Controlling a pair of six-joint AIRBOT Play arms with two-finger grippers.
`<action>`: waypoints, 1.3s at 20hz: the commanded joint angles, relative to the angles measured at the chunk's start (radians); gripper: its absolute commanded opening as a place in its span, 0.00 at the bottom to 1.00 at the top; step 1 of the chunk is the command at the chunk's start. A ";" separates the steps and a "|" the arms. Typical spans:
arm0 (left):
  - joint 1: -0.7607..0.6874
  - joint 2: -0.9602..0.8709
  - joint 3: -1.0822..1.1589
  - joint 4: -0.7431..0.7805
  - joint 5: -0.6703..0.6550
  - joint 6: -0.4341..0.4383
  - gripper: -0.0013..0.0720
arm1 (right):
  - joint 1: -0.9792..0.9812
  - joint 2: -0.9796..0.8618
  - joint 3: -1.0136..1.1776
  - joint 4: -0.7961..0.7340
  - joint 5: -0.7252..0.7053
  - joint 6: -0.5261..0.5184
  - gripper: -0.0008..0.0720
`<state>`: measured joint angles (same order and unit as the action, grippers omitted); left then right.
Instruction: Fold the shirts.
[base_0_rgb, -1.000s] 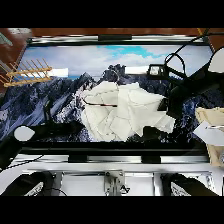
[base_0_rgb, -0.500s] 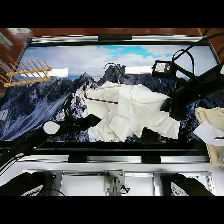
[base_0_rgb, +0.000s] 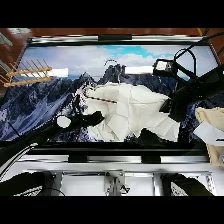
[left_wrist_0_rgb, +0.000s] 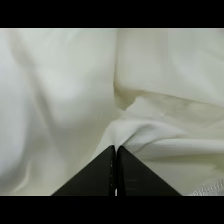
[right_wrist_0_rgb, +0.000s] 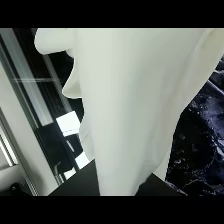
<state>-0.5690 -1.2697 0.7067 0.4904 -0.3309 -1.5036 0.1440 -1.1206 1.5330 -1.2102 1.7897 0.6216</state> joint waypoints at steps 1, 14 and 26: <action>0.040 0.024 0.005 -0.021 0.016 0.039 0.09 | 0.000 0.001 0.000 -0.004 0.002 0.003 0.11; 0.521 0.158 0.120 -0.019 -0.173 0.187 0.09 | 0.002 0.000 0.000 0.161 -0.146 -0.077 0.11; 0.504 0.168 0.469 -0.020 -0.299 0.318 0.09 | 0.002 -0.043 0.000 0.082 -0.096 -0.017 0.11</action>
<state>-0.0555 -1.1065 1.0981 0.4721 -0.5682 -1.2388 0.1452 -1.1408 1.5330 -1.1248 1.6920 0.5735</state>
